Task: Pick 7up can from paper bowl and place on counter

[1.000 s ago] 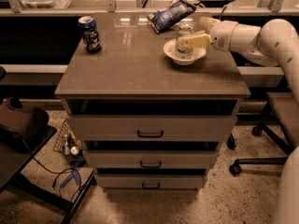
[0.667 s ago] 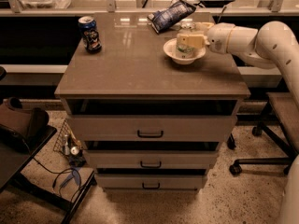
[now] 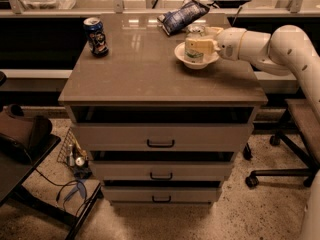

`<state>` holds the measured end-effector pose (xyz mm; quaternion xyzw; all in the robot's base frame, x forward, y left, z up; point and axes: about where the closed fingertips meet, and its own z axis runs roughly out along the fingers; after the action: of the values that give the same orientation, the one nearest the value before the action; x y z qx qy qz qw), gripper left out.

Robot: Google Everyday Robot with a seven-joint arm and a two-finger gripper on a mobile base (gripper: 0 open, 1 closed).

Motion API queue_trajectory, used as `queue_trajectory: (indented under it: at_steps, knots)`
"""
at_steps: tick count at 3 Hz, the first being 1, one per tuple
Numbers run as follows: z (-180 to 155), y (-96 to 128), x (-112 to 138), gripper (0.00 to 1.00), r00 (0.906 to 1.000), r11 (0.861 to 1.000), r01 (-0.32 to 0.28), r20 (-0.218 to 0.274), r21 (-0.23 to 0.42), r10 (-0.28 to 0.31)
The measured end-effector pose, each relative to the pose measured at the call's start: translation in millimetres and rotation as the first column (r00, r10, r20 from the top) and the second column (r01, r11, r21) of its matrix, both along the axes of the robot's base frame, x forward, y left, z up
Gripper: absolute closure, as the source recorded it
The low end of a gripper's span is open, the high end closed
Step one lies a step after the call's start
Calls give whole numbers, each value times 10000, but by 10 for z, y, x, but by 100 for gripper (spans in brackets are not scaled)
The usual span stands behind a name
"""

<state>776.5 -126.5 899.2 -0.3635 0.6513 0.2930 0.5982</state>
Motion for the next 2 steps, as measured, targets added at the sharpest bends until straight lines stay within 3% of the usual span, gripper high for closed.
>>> queue_trajectory:
  at_steps: [2]
  knots:
    - [321, 479, 223, 100, 9980, 9957, -460, 385, -809, 493]
